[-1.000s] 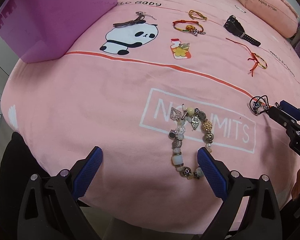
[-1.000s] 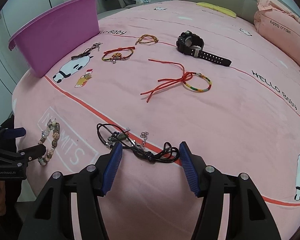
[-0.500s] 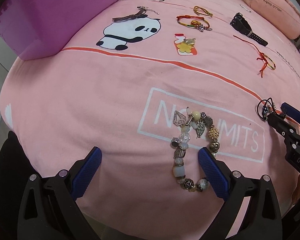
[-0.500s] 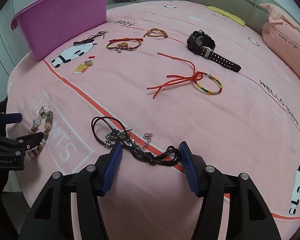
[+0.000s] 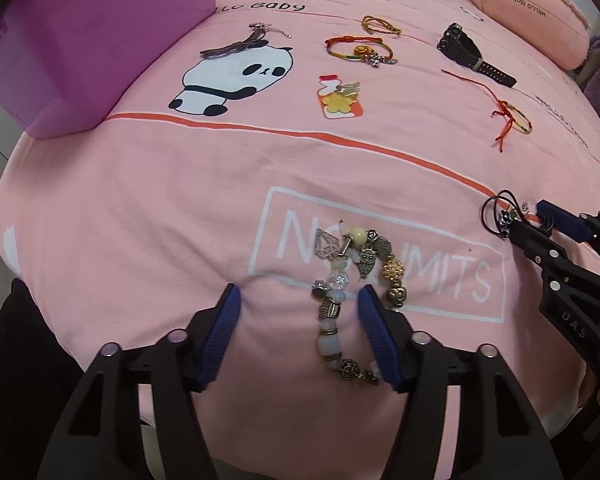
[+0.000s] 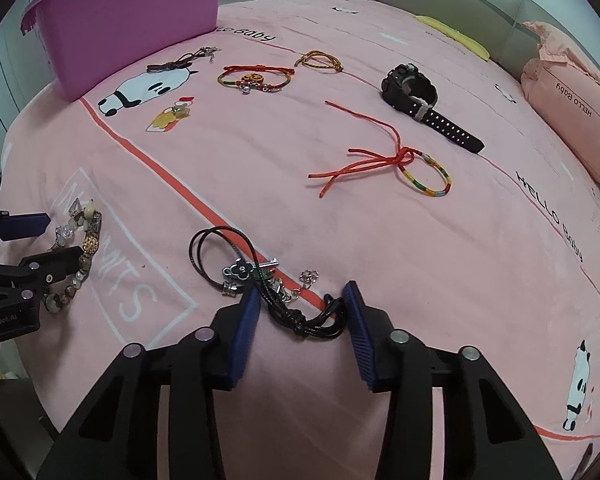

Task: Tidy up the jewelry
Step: 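Grasp the beaded charm bracelet with the left tool while the right tool grasps the black cord necklace, then carry both pieces into the purple tub and open both tools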

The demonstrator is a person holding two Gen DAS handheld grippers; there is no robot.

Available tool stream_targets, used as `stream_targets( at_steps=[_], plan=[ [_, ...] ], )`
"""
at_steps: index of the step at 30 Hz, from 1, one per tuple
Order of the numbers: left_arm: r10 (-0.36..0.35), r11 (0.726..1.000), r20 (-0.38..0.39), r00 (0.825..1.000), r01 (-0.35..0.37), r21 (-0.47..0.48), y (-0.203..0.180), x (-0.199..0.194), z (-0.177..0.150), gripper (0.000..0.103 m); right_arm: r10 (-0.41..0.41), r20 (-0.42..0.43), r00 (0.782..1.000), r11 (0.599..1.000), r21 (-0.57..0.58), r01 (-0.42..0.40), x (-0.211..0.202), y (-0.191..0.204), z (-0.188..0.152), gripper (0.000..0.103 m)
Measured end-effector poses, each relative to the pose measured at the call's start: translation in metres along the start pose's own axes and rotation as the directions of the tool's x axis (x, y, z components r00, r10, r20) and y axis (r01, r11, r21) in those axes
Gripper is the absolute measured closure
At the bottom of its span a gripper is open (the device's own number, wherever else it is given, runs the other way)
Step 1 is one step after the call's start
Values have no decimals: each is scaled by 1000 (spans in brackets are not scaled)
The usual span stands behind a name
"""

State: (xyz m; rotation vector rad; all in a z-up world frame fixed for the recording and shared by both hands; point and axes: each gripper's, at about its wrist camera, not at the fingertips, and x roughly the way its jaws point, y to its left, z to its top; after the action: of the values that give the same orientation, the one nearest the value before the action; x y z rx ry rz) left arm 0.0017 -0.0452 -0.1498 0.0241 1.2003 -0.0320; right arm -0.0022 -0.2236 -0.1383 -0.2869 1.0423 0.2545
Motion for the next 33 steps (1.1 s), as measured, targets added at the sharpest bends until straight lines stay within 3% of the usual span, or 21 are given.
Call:
stream_targets(
  at_steps=[1,5,6,13,21,33],
  plan=[
    [-5,1000,3,1000,5,7,-2,-1,1,57,12,-5,1000,1000,-6,-12,0,3,1,83],
    [-48,999,2,999,48,25,-8,-6,2,86,-18,-4,1000,999,-29,18,1,16,2,91],
    [-63,998,0,998,63,17,-5,-8,0,89,-13,-2,1000,1000,-16,13,0,15,1,91],
    [-154,988,-8,988,154,-3,10,-21,2,89,59,29,998,992,113,-62,-18,5,-1,92],
    [-240,970,25,970,239,49,11,-45,8,89,71,80,994,975,205,-86,-47,8,-5,92],
    [-298,953,80,951,291,89,22,-72,18,89,61,155,986,943,314,-108,-83,13,7,92]
  ],
)
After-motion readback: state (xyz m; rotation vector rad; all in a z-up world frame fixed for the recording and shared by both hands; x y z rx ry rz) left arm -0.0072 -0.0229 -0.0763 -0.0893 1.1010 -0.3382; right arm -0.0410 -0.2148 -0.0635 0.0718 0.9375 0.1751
